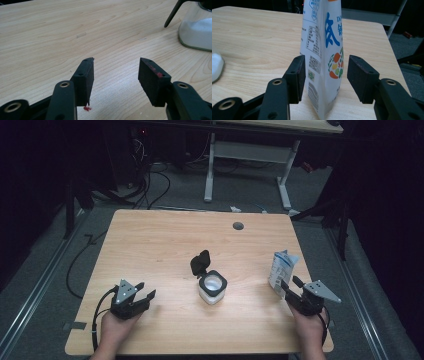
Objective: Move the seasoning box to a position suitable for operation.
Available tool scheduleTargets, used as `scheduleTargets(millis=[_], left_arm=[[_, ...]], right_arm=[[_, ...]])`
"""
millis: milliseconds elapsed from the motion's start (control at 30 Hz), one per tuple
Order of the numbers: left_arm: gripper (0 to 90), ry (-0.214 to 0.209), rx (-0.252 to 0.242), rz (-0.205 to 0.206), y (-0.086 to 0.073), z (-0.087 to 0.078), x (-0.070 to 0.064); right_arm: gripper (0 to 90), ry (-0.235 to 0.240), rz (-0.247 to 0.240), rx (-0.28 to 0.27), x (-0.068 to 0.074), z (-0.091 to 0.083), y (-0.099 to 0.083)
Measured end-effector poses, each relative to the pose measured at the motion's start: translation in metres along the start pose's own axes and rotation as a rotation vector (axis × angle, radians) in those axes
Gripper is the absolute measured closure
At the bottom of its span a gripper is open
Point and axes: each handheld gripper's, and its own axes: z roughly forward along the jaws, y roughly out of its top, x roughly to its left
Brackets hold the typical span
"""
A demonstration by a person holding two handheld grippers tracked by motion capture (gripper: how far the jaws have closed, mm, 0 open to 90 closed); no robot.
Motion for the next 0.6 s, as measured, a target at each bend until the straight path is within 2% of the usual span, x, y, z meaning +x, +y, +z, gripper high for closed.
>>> scheduleTargets(millis=[400,600], left_arm=[[46.0,0.007,0.003,0.01,0.0,0.001,-0.001],[43.9,0.02,0.005,0.014,-0.001,0.002,-0.002]], right_arm=[[50.2,-0.025,-0.009,0.009,0.003,-0.016,-0.008],[51.8,-0.031,-0.036,0.011,0.009,-0.023,-0.012]])
